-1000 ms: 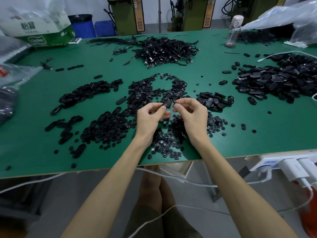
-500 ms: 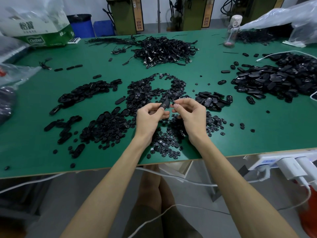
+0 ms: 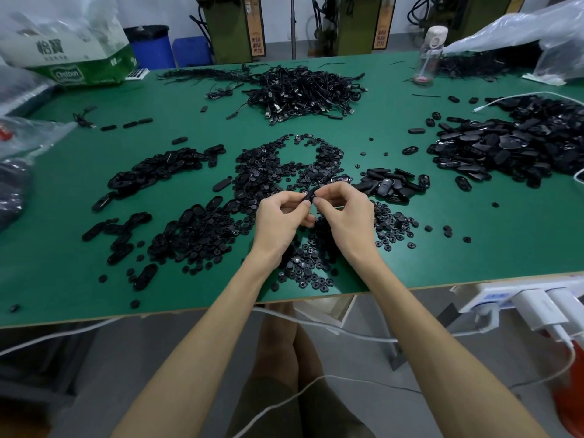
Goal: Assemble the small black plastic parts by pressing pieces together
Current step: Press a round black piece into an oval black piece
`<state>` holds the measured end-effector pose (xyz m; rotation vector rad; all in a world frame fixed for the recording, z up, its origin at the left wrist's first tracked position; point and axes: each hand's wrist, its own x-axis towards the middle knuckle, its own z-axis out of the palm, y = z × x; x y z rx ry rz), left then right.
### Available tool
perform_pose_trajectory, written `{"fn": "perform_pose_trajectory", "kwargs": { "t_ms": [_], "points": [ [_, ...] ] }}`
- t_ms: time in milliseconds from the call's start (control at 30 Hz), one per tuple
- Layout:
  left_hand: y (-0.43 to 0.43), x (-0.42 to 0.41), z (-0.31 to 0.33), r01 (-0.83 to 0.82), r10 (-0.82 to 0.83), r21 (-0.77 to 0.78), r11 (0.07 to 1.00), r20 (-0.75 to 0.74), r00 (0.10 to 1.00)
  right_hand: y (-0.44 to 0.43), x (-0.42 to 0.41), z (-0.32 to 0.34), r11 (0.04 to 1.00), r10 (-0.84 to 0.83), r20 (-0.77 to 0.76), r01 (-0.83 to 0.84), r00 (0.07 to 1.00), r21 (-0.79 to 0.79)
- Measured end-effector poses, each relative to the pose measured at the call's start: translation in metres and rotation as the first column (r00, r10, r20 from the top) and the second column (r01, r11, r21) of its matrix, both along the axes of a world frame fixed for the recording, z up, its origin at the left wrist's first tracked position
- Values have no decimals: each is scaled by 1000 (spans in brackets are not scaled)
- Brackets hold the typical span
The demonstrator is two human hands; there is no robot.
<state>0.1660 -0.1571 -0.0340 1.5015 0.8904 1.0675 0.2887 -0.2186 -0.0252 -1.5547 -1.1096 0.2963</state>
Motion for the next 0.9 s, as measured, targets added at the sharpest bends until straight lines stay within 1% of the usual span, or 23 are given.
{"fn": "perform_pose_trajectory", "kwargs": {
  "t_ms": [167,367,500,667,800,900],
  "points": [
    [-2,0,1,8,-7,22,1000,-35,999,-1,-2,1,1000,17,50,-16,999,-14],
    [-2,0,3,46,-43,43,998,-68,997,-3,0,3,998,-50,125,45,991,41],
    [-2,-1,3,46,-43,44,998,-62,997,-3,-2,4,999,-27,167,20,986,43],
    [1,-2,1,2,-1,22,1000,-32,999,-3,-4,6,999,53,141,-54,989,2],
    [0,-1,2,16,-15,19,1000,-37,999,-4,-3,7,999,10,82,-12,997,34],
    [-1,-1,3,39,-38,14,999,-34,999,-4,-2,7,1000,11,37,-12,999,22]
  ]
}}
